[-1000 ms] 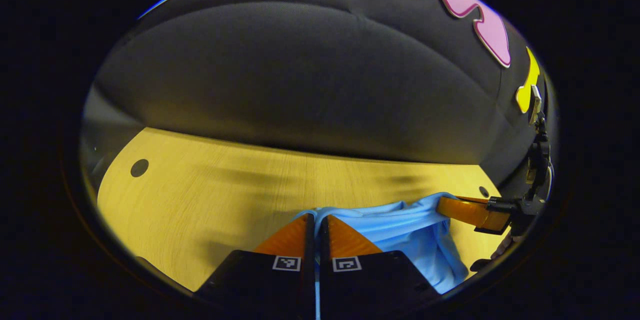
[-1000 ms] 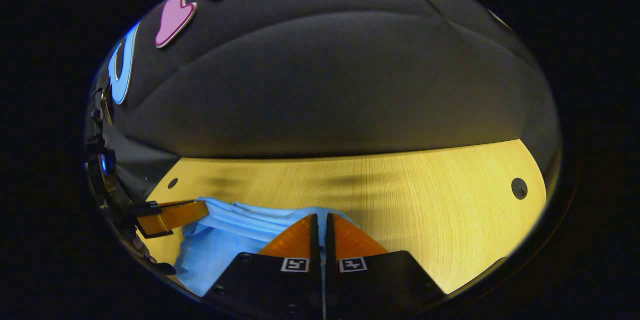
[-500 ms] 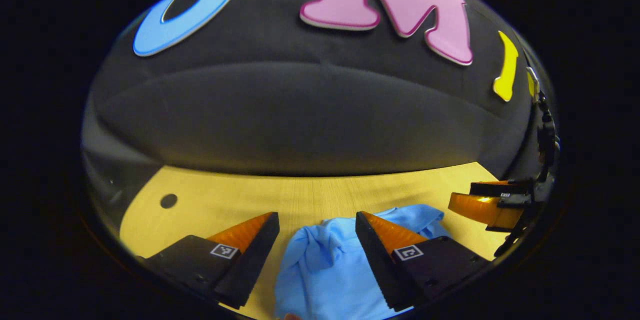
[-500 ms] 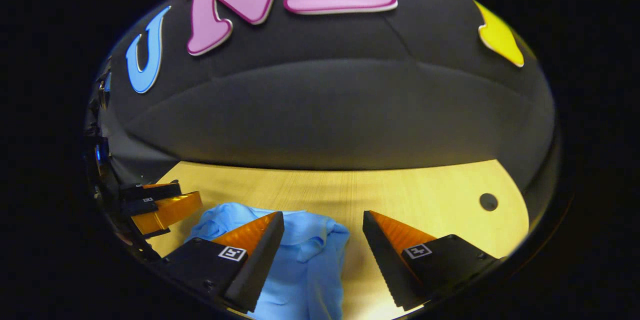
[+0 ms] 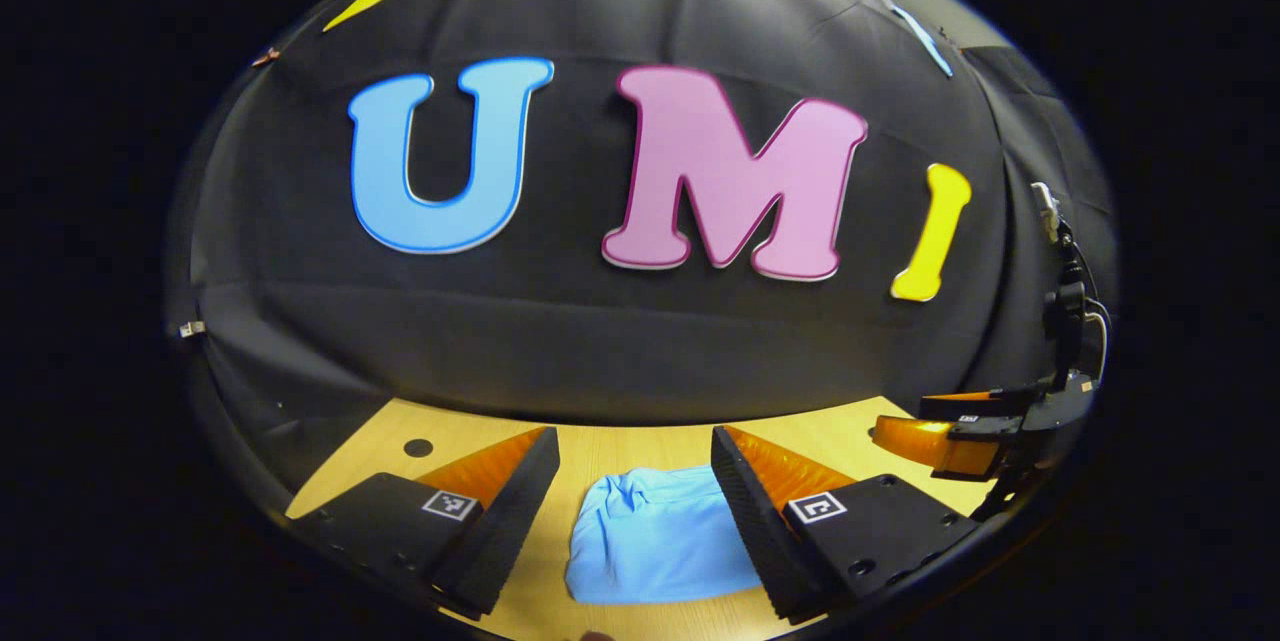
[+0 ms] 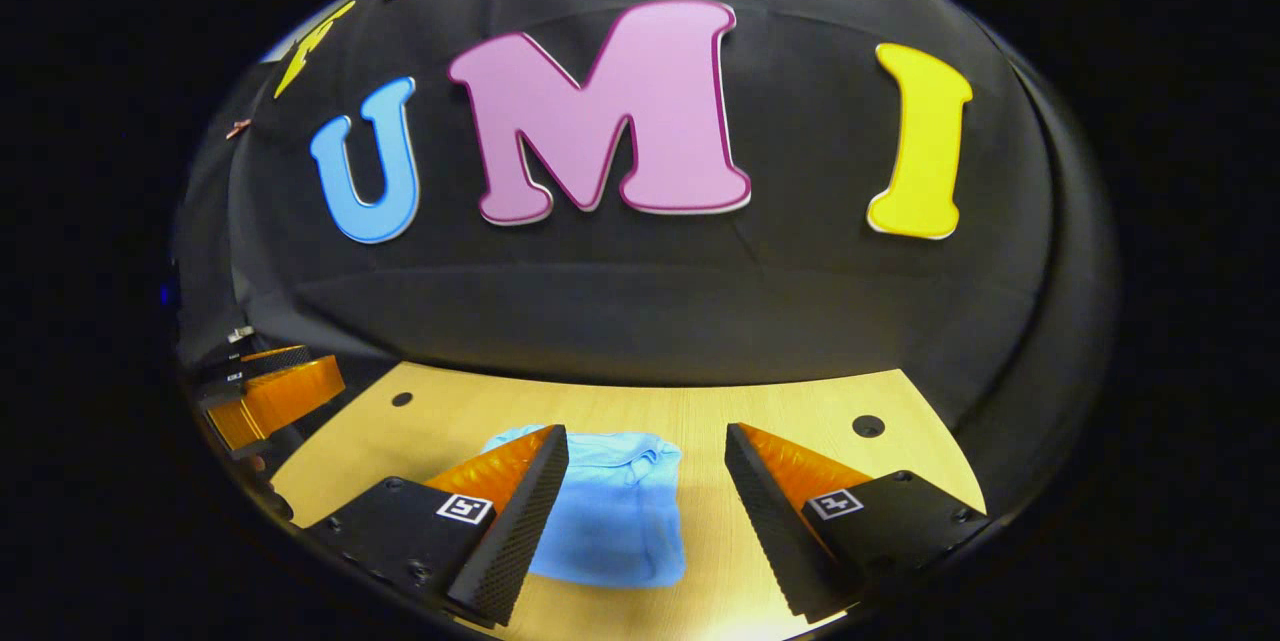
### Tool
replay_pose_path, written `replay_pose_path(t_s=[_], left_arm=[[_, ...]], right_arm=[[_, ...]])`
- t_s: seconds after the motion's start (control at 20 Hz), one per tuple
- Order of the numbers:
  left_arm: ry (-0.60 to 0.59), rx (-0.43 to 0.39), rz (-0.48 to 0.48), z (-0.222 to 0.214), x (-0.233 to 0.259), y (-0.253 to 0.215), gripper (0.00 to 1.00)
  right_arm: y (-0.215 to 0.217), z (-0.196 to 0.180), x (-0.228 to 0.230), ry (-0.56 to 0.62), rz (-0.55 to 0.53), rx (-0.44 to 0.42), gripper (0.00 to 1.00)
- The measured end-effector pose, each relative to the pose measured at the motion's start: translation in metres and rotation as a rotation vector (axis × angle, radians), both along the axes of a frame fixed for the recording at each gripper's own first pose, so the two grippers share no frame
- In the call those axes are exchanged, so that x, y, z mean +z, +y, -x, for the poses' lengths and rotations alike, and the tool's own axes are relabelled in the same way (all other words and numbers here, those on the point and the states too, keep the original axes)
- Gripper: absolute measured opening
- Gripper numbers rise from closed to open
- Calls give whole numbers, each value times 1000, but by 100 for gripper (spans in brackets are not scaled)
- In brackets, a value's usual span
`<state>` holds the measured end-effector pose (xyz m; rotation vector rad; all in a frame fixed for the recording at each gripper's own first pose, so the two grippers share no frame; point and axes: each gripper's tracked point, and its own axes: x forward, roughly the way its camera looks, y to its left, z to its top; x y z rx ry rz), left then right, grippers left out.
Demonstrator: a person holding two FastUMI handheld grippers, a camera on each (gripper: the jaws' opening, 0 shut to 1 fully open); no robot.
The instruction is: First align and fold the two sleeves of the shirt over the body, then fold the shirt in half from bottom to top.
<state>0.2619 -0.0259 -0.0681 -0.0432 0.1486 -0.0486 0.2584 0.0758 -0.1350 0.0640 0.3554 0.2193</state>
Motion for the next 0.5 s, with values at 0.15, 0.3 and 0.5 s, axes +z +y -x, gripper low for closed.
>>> replay_pose_path(t_s=[0.15,0.3,0.5], left_arm=[[-40,-18,-2,68,29,-12,97],[-72,-48,-51,159,51,-27,97],[-117,-49,-21,241,64,-44,97]], right_arm=[[-1,60,50,-57,5,-5,98],[-2,133,95,-130,-9,-1,98],[-17,205,120,-183,-10,-21,97]])
